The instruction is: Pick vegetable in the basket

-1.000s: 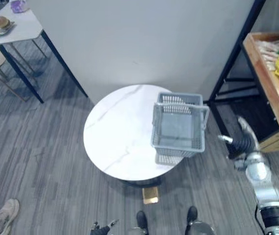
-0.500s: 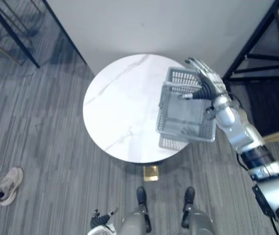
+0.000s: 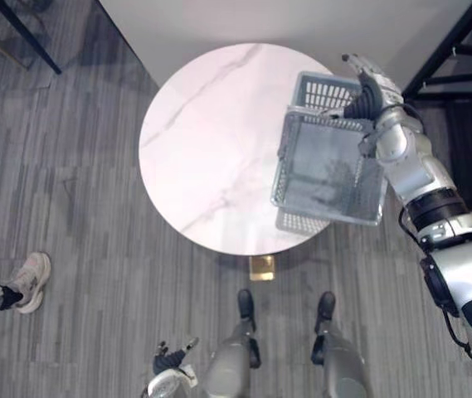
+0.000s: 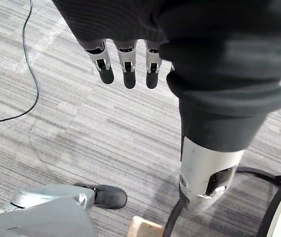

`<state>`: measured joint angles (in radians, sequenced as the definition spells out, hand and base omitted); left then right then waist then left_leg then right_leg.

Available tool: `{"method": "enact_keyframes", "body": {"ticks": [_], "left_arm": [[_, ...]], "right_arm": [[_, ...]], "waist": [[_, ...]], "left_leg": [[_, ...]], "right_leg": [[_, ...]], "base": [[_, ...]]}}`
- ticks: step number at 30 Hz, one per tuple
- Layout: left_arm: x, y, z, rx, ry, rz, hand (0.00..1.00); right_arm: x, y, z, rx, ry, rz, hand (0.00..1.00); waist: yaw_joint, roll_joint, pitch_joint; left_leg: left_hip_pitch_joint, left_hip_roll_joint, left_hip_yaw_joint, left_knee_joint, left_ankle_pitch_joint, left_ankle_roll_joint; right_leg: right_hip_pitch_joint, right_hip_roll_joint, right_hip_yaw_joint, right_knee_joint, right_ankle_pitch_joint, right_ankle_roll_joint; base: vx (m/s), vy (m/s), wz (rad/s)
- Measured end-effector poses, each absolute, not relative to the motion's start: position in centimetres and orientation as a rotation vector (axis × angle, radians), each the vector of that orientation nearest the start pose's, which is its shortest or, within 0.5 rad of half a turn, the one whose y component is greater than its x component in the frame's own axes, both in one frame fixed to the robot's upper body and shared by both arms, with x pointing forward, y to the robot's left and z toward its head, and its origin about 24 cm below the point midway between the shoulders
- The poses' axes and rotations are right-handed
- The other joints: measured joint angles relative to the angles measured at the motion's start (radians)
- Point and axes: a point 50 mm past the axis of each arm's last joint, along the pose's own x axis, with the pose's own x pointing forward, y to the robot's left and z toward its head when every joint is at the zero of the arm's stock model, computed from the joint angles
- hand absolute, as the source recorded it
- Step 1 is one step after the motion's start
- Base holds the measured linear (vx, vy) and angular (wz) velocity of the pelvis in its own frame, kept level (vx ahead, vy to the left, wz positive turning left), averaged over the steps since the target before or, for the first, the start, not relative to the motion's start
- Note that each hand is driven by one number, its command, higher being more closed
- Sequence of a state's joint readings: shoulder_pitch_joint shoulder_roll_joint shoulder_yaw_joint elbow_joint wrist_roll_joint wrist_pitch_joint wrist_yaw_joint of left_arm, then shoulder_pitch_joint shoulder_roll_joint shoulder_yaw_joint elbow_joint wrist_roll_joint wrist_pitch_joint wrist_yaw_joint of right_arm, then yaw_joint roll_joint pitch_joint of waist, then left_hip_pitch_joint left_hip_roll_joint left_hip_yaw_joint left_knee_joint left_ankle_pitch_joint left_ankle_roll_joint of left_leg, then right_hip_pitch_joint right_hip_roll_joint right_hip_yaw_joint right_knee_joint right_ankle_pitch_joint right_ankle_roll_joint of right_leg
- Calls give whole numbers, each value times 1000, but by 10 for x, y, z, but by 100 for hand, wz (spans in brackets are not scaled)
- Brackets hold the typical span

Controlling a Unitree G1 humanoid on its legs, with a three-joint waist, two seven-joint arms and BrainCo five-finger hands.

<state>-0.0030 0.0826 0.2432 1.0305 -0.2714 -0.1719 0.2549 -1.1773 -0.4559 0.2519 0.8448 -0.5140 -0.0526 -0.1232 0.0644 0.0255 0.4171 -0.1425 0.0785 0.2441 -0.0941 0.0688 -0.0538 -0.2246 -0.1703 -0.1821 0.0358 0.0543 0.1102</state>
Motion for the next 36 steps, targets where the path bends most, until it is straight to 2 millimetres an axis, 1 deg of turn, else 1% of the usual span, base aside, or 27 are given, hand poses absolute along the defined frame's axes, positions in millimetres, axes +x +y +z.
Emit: {"method": "enact_keyframes", "body": {"ticks": [5,7,8,10,11,15,18,24,25,30,32,36], "left_arm": [[136,228,-138,-153,818,654,0],[136,228,-138,-150,817,652,0],[136,228,-138,-149,817,650,0],[137,226,-138,-145,815,640,0],[137,226,-138,-144,815,641,0],[140,223,-137,-135,813,621,0],[142,222,-137,-130,812,611,0],[142,221,-137,-144,809,615,0],[142,221,-137,-154,808,621,0],[141,221,-138,-159,809,625,0],[142,220,-137,-157,803,617,0],[141,219,-138,-182,803,626,0]], "right_arm": [[415,-184,263,-1080,-373,-186,0],[415,-187,262,-1081,-364,-195,0],[415,-187,262,-1081,-361,-196,0],[415,-186,264,-1081,-366,-197,0],[415,-186,264,-1082,-366,-197,0],[415,-186,263,-1088,-361,-194,0],[415,-186,262,-1121,-357,-194,0],[417,-191,247,-1160,-304,-177,0],[417,-194,248,-1206,-305,-177,0],[416,-197,248,-1273,-305,-181,0],[415,-201,250,-1311,-309,-179,0],[415,-204,247,-1336,-293,-179,0]], "waist": [[-7,8,4],[-6,9,5],[-7,10,6],[-7,22,12],[-7,23,13],[-7,35,21],[-7,40,26],[-10,41,27],[-8,41,27],[-5,45,29],[-5,46,30],[-1,47,30]], "left_leg": [[-10,1,-6,0,0,0],[-14,1,-5,0,0,0],[-13,1,-5,0,0,0],[-13,6,-2,0,0,0],[-14,6,1,0,0,0],[-14,4,8,0,1,0],[-15,5,8,0,4,-2],[-25,6,0,0,11,-3],[-30,6,-4,0,14,-4],[-37,5,-11,0,20,-4],[-48,5,-21,0,26,-3],[-51,7,-30,0,30,-4]], "right_leg": [[-7,0,0,-2,0,0],[-10,0,2,-2,0,0],[-10,0,3,-2,1,1],[-12,8,19,-10,23,-11],[-12,8,29,-15,26,-9],[-14,7,35,-19,26,-8],[-15,8,36,-19,26,-8],[-20,9,30,-19,26,-8],[-23,9,27,-19,26,-8],[-27,8,23,-18,26,-8],[-32,8,15,-18,26,-8],[-31,9,11,-18,26,-8]], "base": [[43,-1,3],[0,0,0],[26,-1,-4],[15,6,-8],[7,14,-10],[4,4,-4],[0,0,0],[5,-1,3],[10,1,8],[8,3,5],[5,5,11],[2,3,5]]}}
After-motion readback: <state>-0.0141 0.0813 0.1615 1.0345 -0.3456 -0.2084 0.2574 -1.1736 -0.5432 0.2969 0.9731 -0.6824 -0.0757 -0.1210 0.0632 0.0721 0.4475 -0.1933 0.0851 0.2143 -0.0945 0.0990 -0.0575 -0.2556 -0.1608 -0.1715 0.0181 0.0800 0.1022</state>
